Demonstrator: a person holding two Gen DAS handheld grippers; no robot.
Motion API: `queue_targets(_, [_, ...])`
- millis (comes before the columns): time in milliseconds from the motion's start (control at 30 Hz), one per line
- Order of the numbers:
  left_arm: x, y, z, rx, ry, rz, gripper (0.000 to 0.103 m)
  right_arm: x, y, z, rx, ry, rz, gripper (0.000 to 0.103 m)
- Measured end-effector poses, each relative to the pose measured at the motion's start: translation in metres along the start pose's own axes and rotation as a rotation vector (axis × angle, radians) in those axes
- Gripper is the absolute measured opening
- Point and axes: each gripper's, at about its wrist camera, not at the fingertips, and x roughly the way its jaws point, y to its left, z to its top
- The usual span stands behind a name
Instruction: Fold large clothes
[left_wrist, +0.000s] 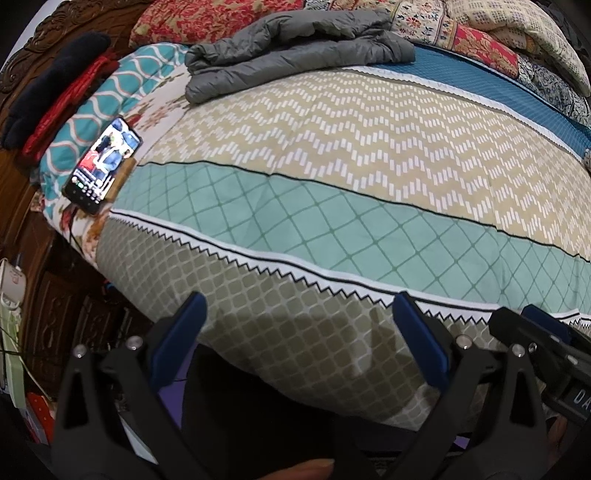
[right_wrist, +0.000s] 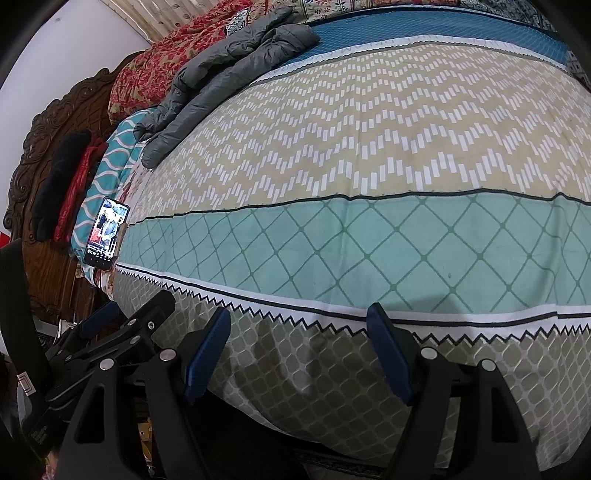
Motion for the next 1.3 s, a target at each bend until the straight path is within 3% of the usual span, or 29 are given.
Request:
queue_targets(800, [-0.001, -0.003, 0.0, 0.011, -0.003, -0.011, 0.097, 0.0, -0.002, 0.002, 0.001, -0.002, -0.004, 0.085])
queue_targets(1300, [-0.006, -0.008, 0.001, 0.036, -0.022, -0.027, 0.097, -0.014, -0.005, 0.0, 0.022, -0.05, -0.026, 0.085])
